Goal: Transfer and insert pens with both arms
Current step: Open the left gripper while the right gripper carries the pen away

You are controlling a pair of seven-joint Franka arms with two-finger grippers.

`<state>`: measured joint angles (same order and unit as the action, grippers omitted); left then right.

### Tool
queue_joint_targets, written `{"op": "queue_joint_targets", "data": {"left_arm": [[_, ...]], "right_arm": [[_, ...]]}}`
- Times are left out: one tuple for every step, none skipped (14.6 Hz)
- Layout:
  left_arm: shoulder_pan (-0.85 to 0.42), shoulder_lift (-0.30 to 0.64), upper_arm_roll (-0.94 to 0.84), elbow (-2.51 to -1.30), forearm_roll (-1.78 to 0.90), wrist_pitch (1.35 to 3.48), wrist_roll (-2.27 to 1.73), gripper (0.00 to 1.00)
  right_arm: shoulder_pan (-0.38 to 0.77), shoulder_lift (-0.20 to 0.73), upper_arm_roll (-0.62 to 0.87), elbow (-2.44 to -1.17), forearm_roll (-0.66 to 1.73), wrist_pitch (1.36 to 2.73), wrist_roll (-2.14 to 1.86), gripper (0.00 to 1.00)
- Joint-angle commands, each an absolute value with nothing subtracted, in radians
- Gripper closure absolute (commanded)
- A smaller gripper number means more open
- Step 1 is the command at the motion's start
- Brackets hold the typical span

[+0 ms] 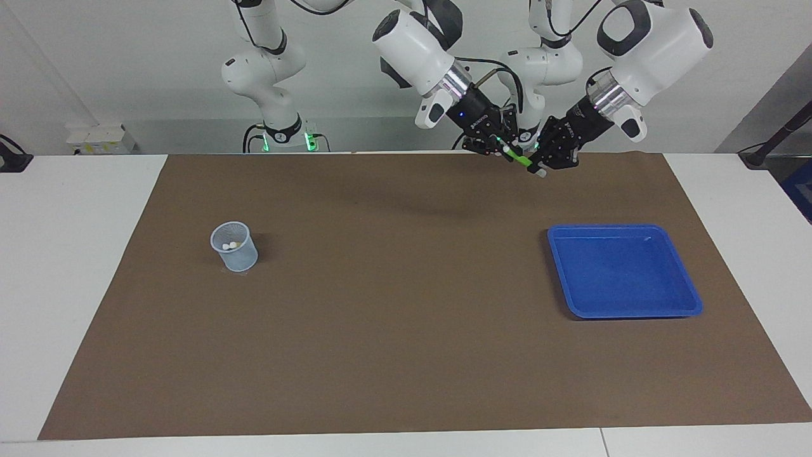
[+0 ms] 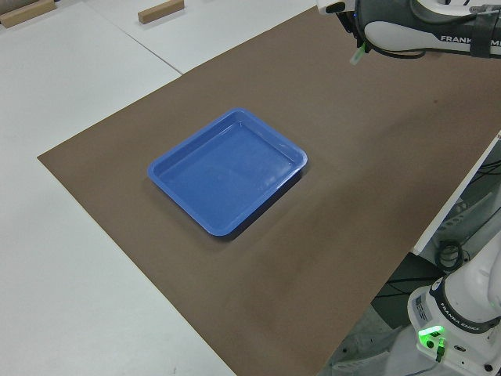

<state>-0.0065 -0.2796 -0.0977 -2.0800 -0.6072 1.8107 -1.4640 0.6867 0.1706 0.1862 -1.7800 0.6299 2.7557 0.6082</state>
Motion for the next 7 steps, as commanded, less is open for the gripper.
{"op": "queue_joint_targets", "data": {"left_arm": [[-0.025,-0.316,-0.087,-2.115,-0.621,1.824,-1.479,1.0],[-0.025,-0.318,-0.087,-2.115,-0.621,1.824,-1.479,1.0],[-0.025,-0.318,-0.087,-2.115,-0.621,1.824,-1.479,1.0],[-0.025,-0.318,-0.087,-2.115,-0.621,1.824,-1.477,1.0],[-0.025,-0.318,-0.087,-2.115,-0.621,1.825,-1.476,1.0],[-0.025,-0.318,-0.086,-2.115,-0.62,1.824,-1.471,0.56],[-0.025,-0.318,-0.086,-2.115,-0.62,1.825,-1.47,0.01]], "right_arm": [[0.67,0.19,0.193,-1.759,0.606,2.761,0.618,1.0],[0.67,0.19,0.193,-1.763,0.606,2.763,0.617,1.0],[0.67,0.193,0.192,-1.764,0.606,2.763,0.617,1.0],[0.669,0.195,0.192,-1.764,0.606,2.761,0.617,1.0],[0.666,0.195,0.192,-1.766,0.604,2.761,0.617,1.0],[0.664,0.195,0.192,-1.769,0.604,2.76,0.615,1.0],[0.666,0.195,0.192,-1.769,0.604,2.758,0.617,1.0]]}}
